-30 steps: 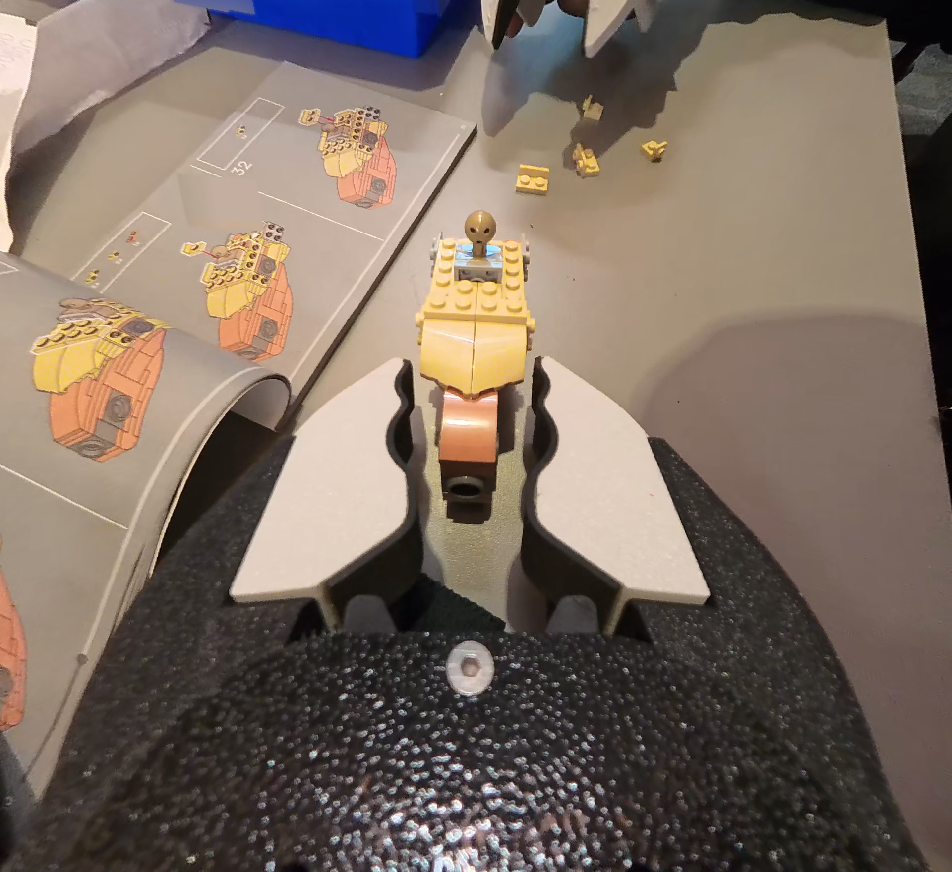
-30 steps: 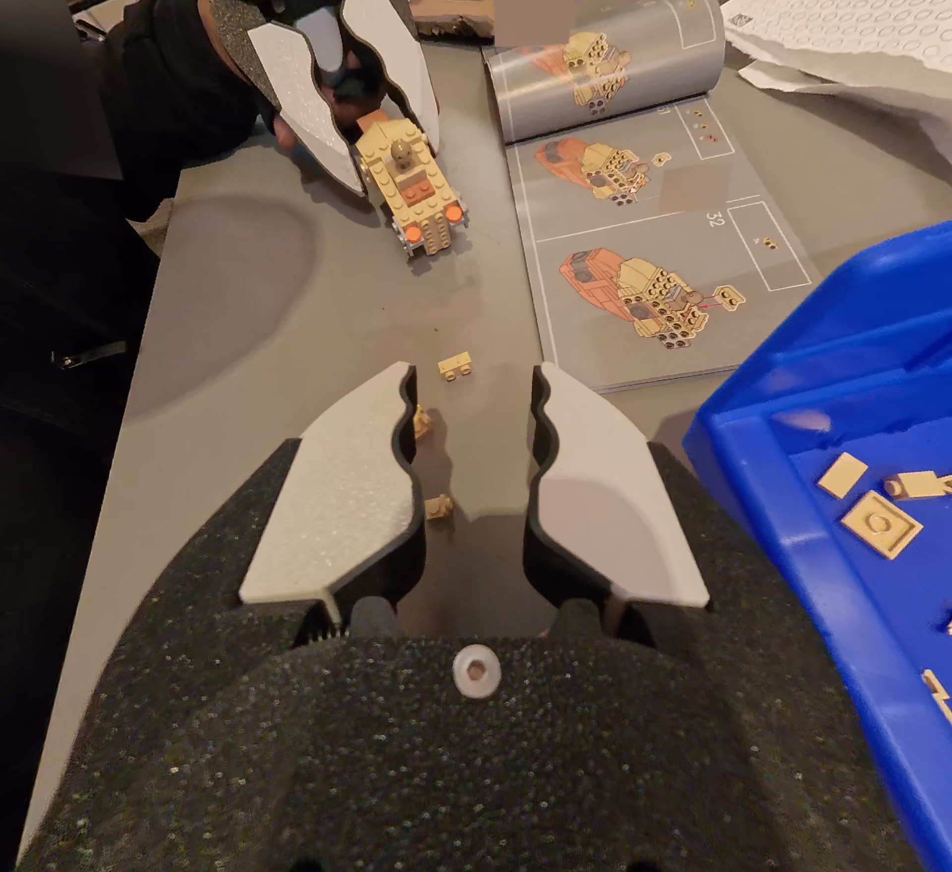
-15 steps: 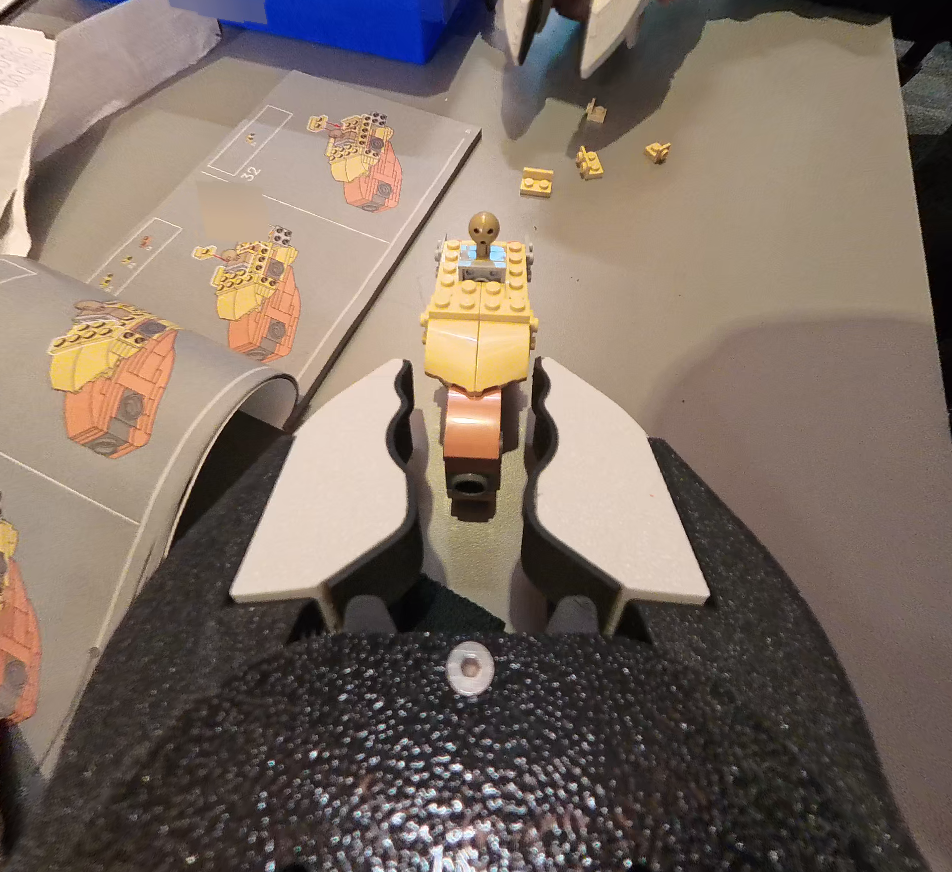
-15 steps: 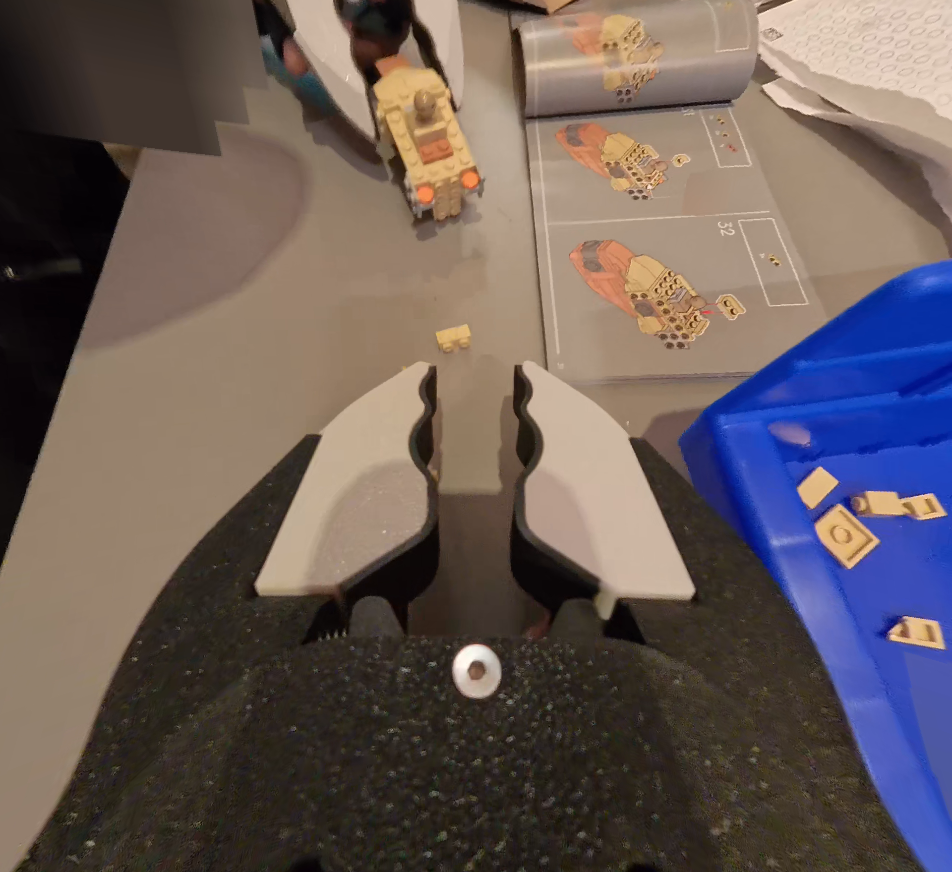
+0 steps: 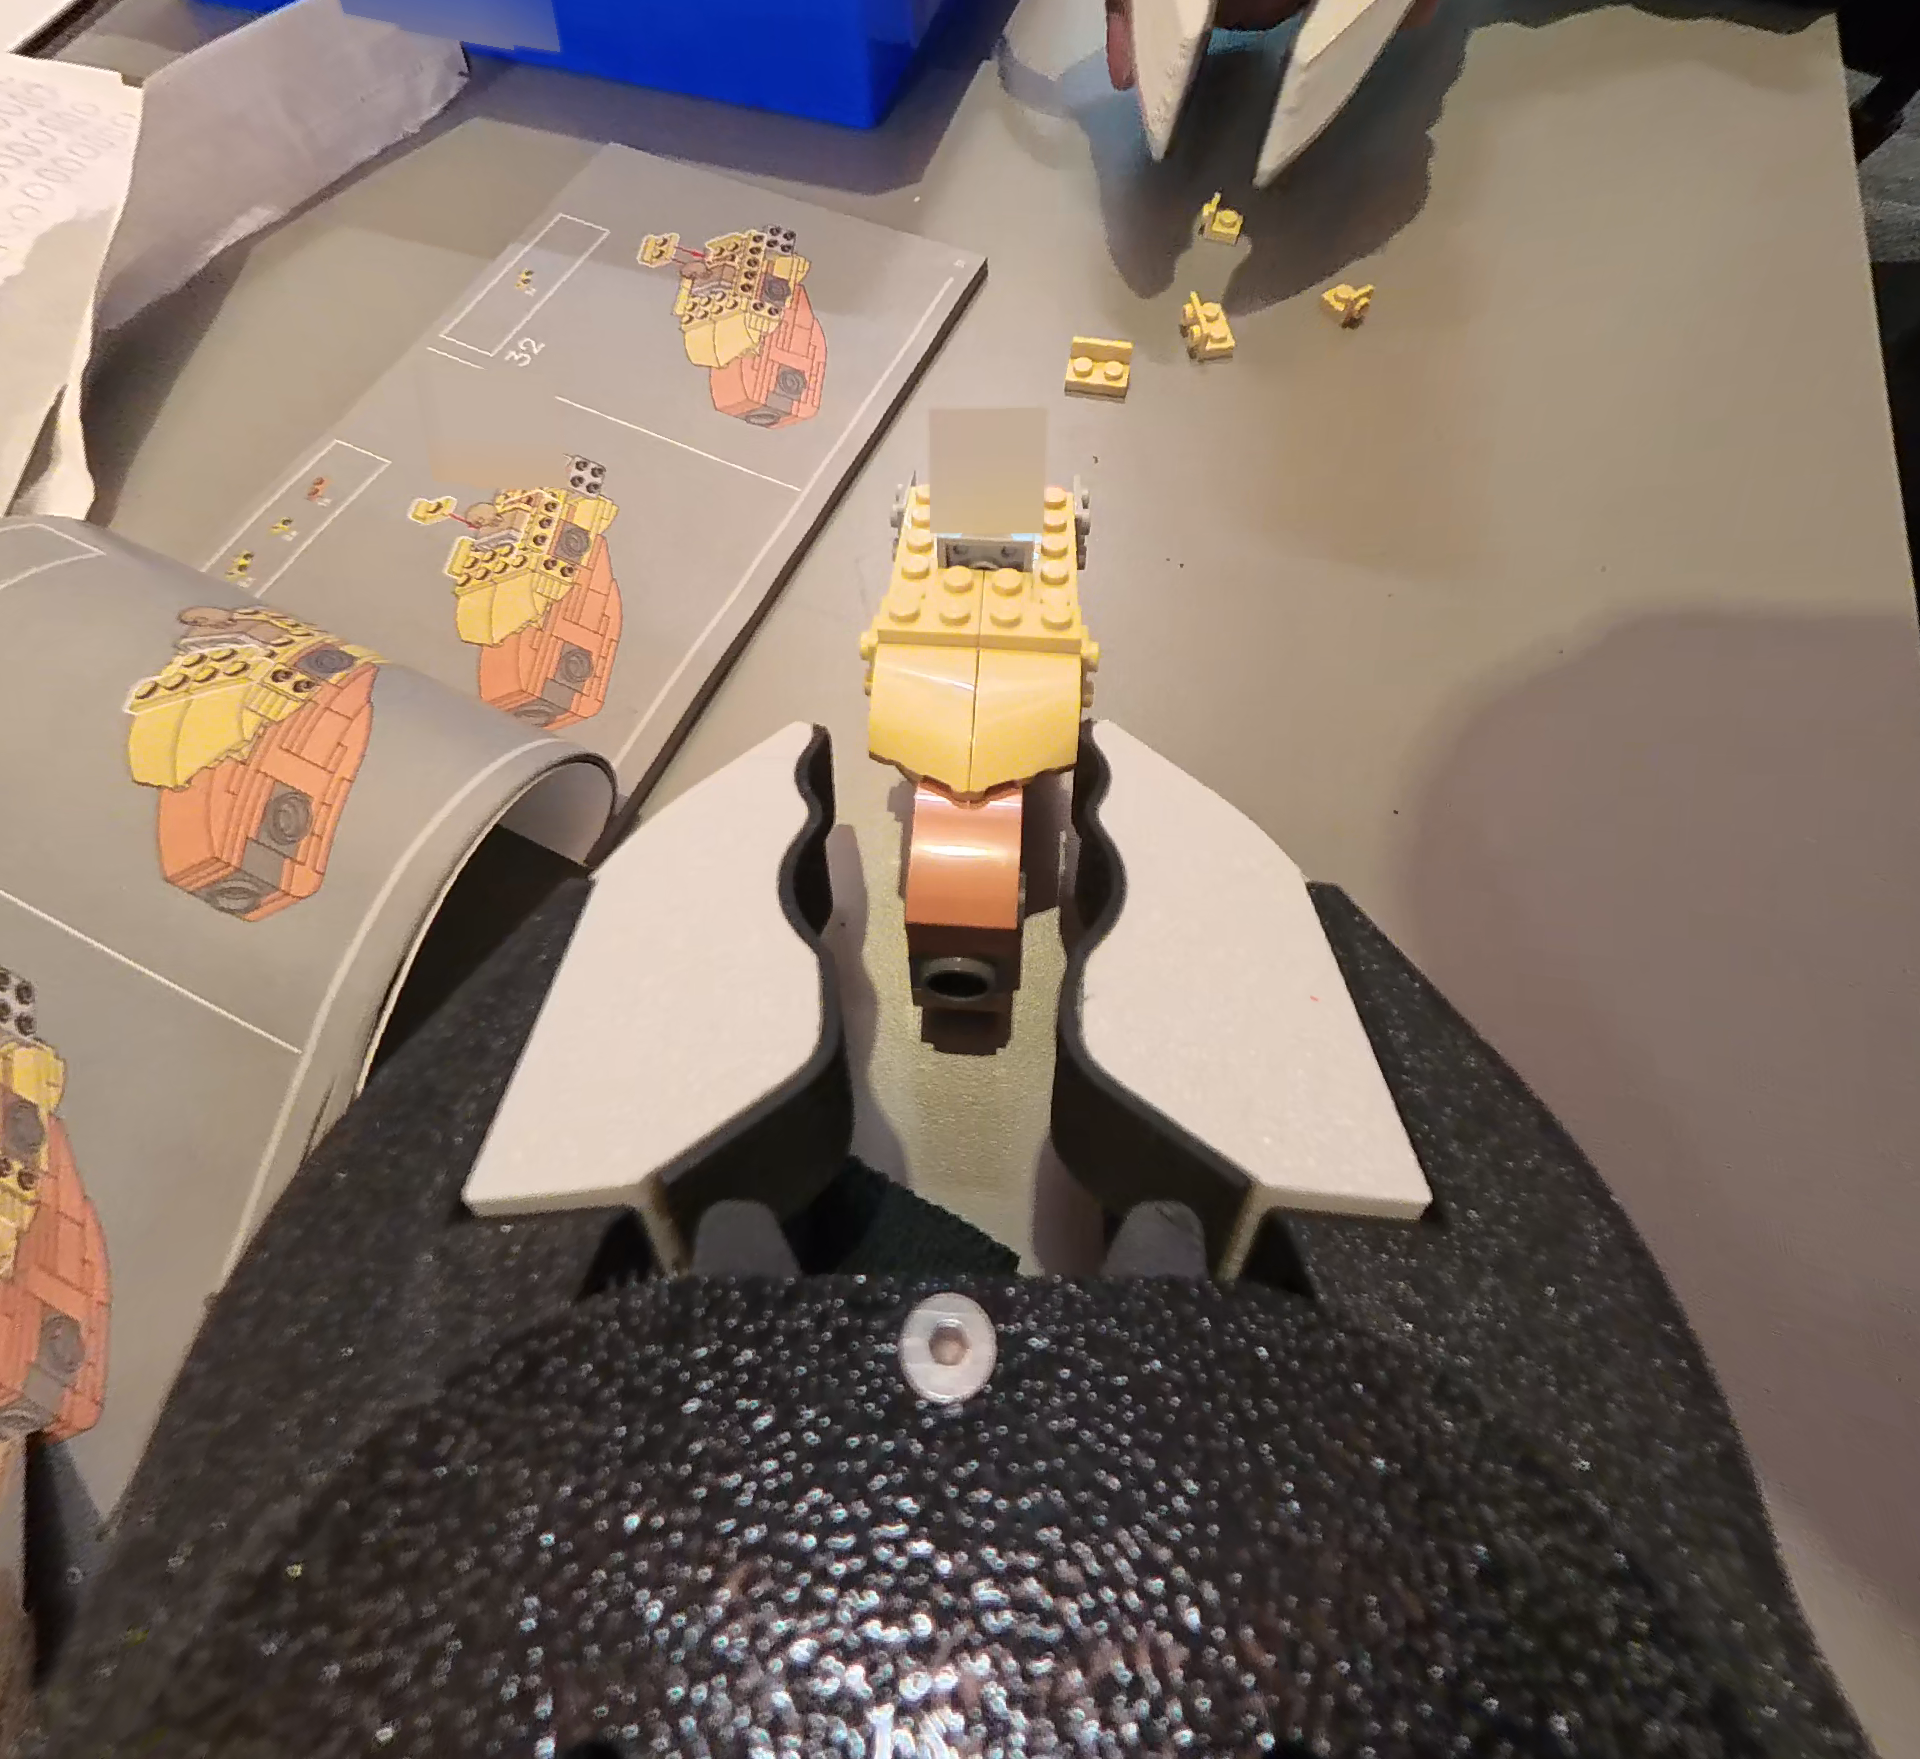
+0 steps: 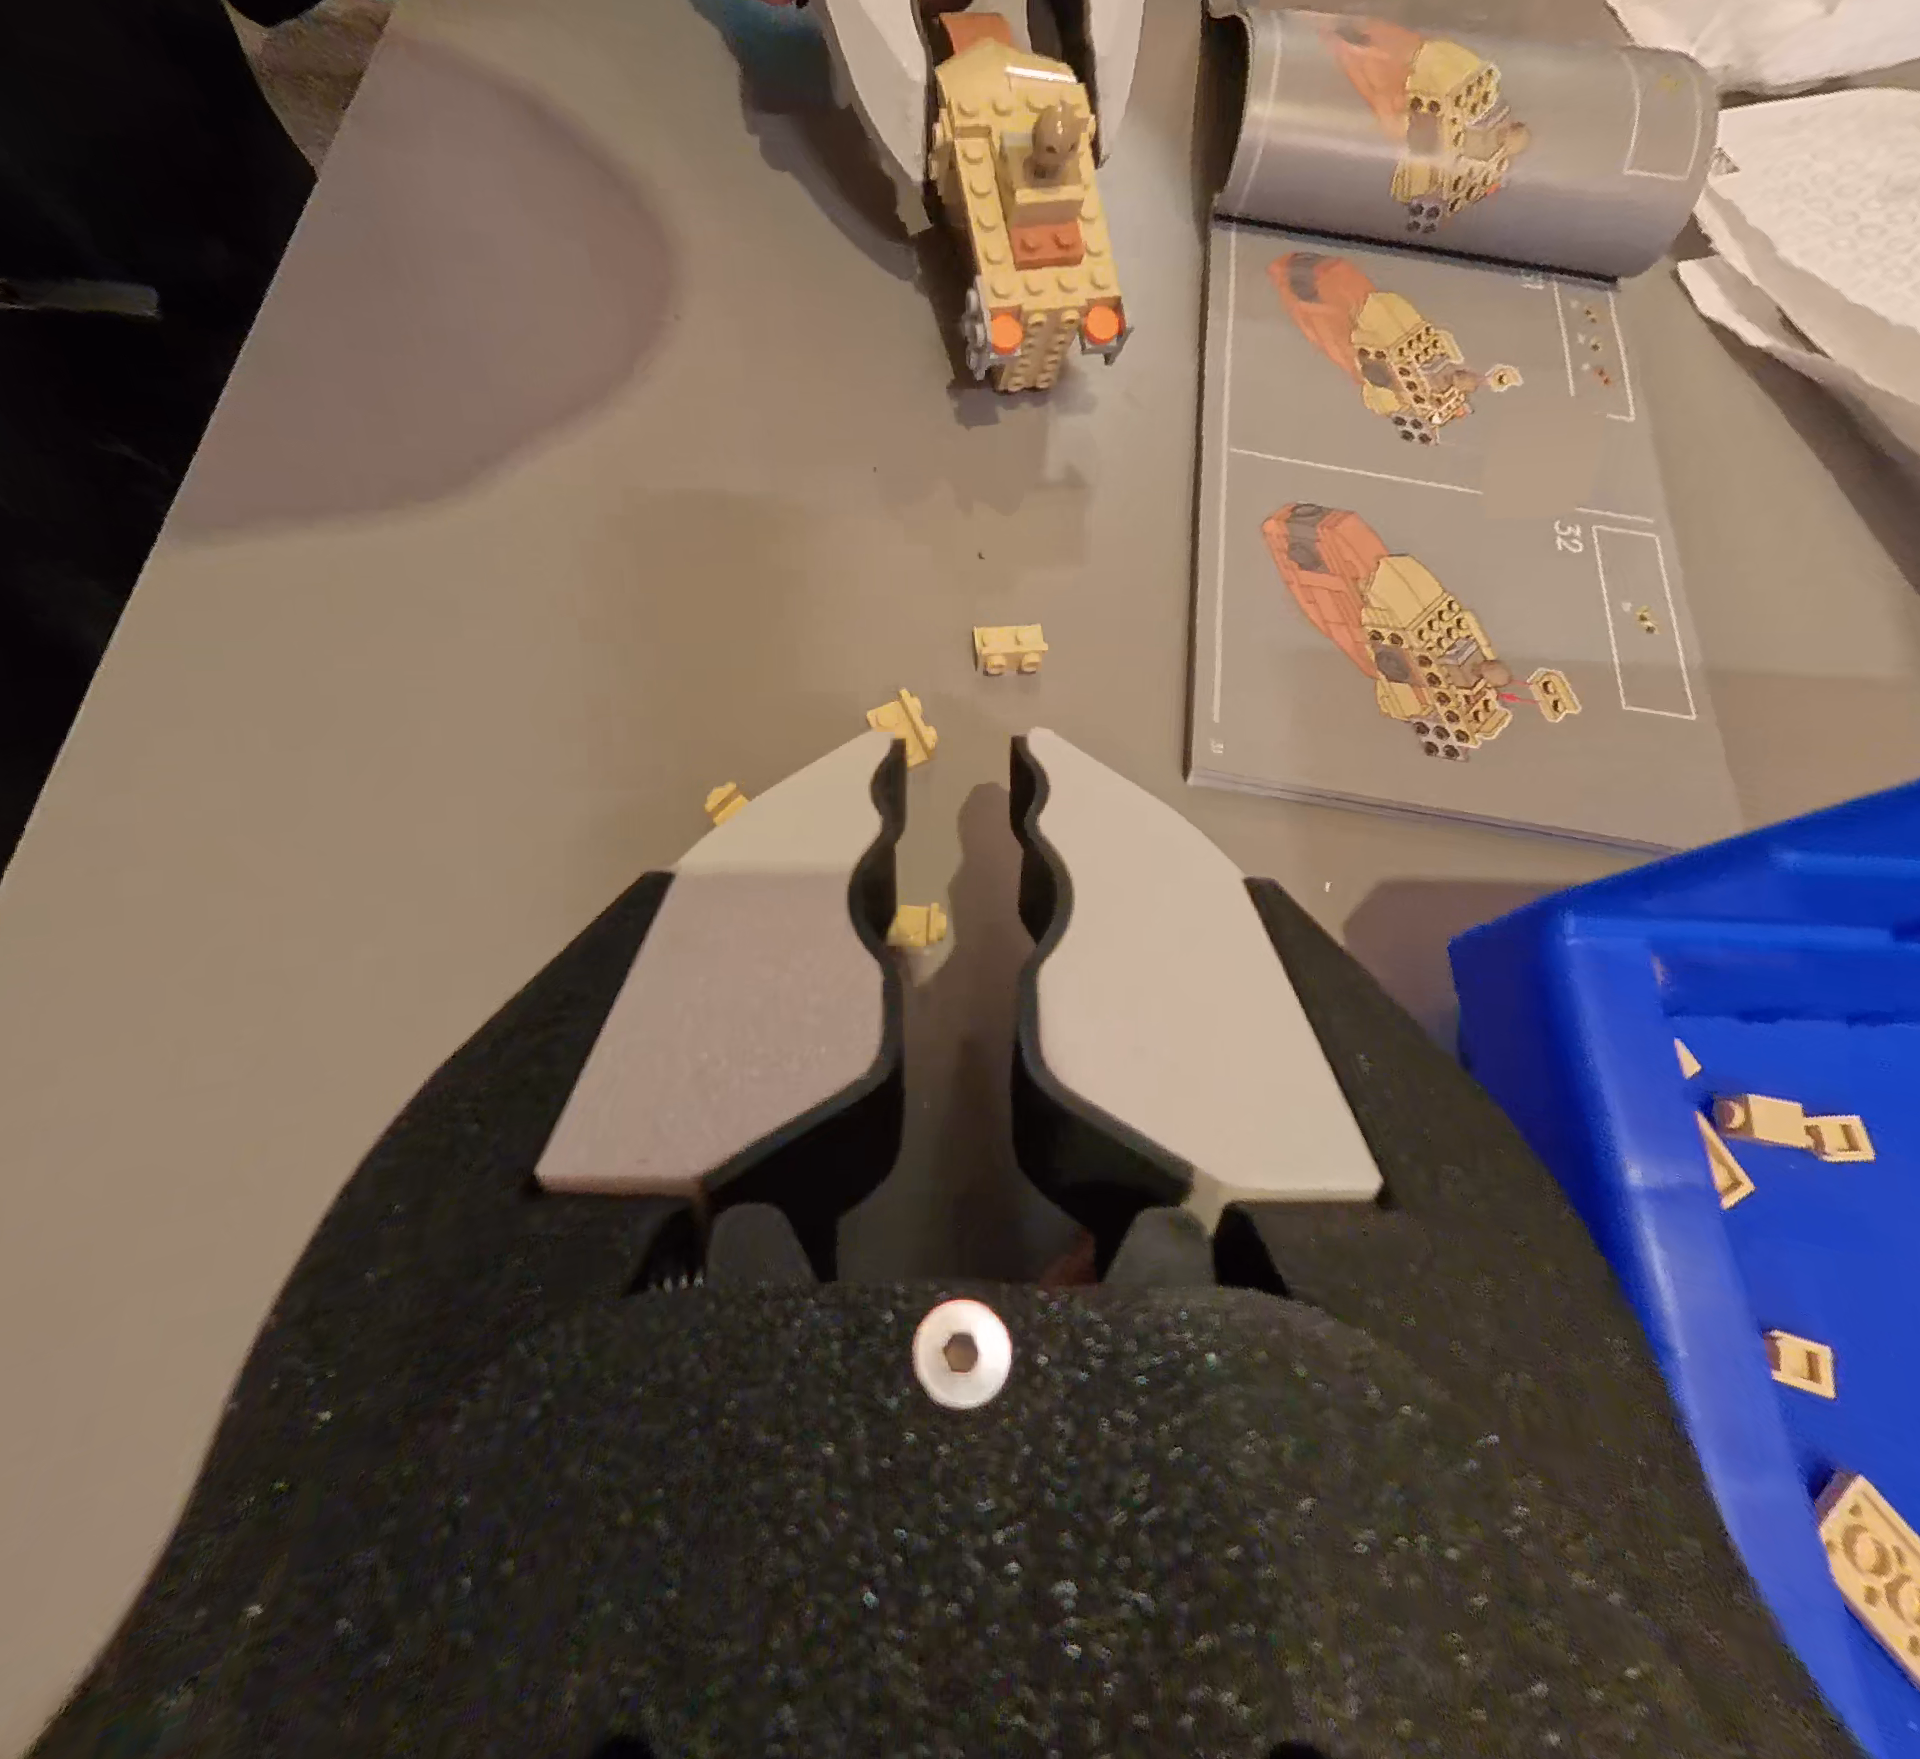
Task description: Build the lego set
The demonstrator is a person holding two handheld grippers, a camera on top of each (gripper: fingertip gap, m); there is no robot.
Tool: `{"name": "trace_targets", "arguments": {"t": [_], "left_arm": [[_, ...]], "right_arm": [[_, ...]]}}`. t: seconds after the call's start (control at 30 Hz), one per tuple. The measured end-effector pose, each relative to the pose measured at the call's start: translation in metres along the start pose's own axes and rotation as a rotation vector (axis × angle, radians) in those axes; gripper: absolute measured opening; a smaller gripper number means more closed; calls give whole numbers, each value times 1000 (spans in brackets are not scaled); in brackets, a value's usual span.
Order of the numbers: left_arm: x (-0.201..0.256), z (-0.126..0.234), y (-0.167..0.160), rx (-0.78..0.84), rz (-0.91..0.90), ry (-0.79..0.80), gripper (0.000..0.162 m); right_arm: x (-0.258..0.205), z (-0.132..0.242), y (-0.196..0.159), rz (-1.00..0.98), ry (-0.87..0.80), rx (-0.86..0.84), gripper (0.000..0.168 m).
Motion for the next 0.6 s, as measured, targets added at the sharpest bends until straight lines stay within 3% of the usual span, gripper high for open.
{"name": "trace_targets", "arguments": {"t": [0.13,0.6], "left_arm": [[0,0,0,-2,-4,-1,44],[3,0,1,-10,-11,-14,44]], "right_arm": [[-4,-6,8,34,-40,9,10],[-7,-26,3,87,-43,-153,6]]}}
Point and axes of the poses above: each gripper's, where its closed fingertips meet, z back along the fingers, y out of its top, x = y × z across the jaws, the point moved 8 cm from there along z, back along the fingers, and after that the axes turned 1 degree about -y, right-handed, at the moved point
